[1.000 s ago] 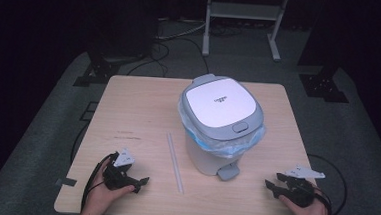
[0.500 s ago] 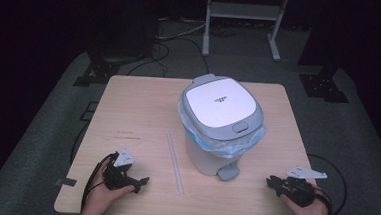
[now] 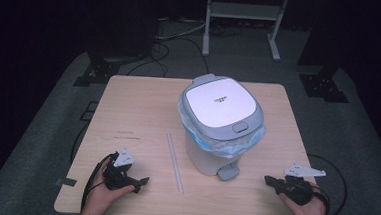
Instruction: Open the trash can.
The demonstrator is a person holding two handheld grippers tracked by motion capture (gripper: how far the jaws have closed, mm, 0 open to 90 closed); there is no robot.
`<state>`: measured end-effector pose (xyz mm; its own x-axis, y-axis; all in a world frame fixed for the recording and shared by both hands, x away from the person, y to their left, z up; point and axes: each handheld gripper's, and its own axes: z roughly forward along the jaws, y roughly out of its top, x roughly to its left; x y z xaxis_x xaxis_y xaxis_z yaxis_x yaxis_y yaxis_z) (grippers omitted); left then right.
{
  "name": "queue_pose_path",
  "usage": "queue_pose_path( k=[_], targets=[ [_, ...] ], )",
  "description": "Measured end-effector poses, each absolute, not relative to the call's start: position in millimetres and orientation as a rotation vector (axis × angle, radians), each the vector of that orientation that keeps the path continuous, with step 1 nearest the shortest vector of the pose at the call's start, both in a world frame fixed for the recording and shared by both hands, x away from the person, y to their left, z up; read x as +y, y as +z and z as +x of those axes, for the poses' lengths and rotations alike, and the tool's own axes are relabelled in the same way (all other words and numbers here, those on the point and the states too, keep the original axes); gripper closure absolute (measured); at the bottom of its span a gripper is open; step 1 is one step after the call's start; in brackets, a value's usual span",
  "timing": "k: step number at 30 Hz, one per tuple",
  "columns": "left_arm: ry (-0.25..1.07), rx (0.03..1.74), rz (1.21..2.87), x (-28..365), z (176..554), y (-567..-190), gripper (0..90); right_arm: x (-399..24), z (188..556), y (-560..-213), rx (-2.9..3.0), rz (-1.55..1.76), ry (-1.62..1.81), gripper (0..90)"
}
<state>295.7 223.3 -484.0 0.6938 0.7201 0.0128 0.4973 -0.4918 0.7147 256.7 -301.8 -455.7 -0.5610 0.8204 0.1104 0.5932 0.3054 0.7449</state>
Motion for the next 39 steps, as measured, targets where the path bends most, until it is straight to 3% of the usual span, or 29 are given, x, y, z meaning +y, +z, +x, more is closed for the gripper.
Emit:
queue_pose_path(
  k=[39],
  targets=[
    [0.407, 0.926, 2.195, 223.3, 295.7, -484.0, 0.0, -230.1, 277.1, -448.6, 2.382, 1.127, 1.177, 89.9]
  ],
)
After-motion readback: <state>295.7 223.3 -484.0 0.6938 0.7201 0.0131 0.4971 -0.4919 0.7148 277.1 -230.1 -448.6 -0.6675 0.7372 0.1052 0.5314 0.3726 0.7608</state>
